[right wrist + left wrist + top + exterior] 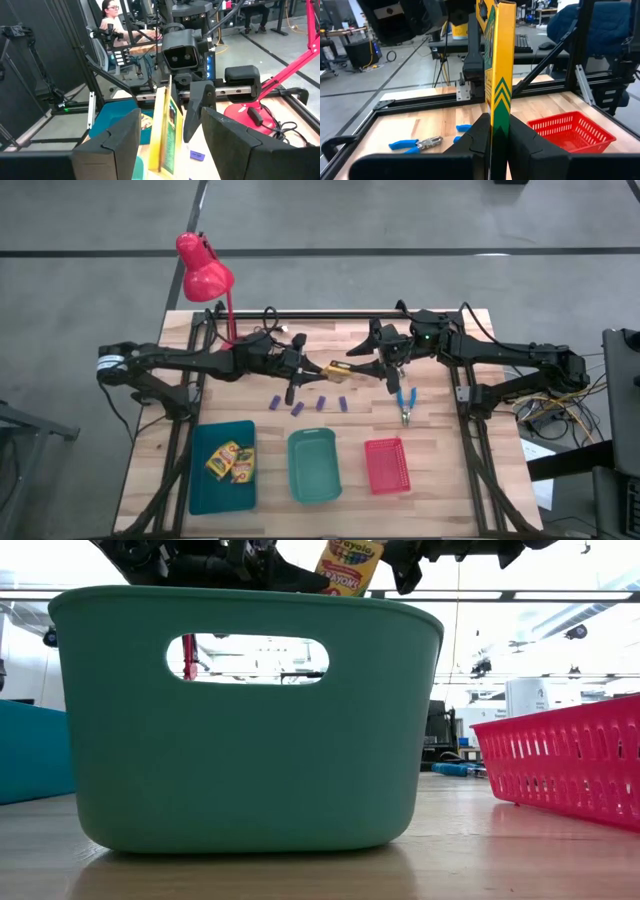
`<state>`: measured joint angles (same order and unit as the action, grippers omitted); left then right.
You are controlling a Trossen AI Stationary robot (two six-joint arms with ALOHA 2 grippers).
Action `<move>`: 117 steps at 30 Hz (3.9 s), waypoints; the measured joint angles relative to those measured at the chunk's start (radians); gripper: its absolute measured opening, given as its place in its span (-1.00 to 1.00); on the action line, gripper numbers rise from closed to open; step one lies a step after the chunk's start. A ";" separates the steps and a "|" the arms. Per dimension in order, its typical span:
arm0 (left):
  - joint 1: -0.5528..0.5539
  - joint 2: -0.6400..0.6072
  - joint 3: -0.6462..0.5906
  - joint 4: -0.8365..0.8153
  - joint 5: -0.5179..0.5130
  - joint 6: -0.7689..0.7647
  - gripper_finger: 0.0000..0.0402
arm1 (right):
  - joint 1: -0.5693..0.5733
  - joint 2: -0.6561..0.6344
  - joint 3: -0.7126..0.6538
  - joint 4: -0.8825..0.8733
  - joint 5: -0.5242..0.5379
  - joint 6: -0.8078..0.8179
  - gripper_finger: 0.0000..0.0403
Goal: Pick & Place School Supplies
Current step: Put the crayon box into the blue bin, then put the blue ticket punch into the green bin
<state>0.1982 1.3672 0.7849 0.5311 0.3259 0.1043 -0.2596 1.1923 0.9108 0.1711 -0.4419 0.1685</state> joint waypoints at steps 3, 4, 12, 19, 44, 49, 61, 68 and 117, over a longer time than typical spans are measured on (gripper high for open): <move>0.000 -0.009 0.000 -0.009 -0.012 0.000 -0.80 | 0.000 0.000 0.000 0.000 0.000 0.001 0.02; 0.000 -0.014 0.000 -0.012 -0.012 0.000 -0.80 | 0.000 0.000 0.000 0.000 0.000 0.005 0.02; 0.000 -0.121 0.000 -0.228 -0.013 0.000 -0.80 | 0.000 0.000 0.000 -0.003 0.000 0.012 0.02; -0.006 -0.266 0.000 -0.515 -0.013 -0.159 -0.80 | 0.000 0.000 0.000 -0.009 0.000 0.006 0.02; -0.219 -0.501 0.002 -1.442 0.096 -1.052 -0.80 | 0.000 0.001 0.000 -0.071 0.084 -0.100 0.02; -0.336 -0.501 0.003 -1.536 0.171 -1.203 -0.80 | 0.000 0.001 -0.001 -0.070 0.087 -0.102 0.02; -0.522 -0.464 -0.003 -1.594 0.088 -1.365 -0.80 | -0.001 0.001 -0.002 -0.070 0.113 -0.102 0.02; -0.528 -0.413 -0.004 -1.592 0.024 -1.365 -0.79 | -0.001 0.001 -0.002 -0.070 0.113 -0.101 0.02; -0.528 -0.290 -0.005 -1.550 0.236 -1.245 -0.39 | 0.000 0.002 -0.032 -0.092 0.114 -0.083 0.02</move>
<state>-0.3294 1.0771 0.7799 -1.0191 0.5623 -1.1407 -0.2600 1.1942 0.8787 0.0788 -0.3279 0.0860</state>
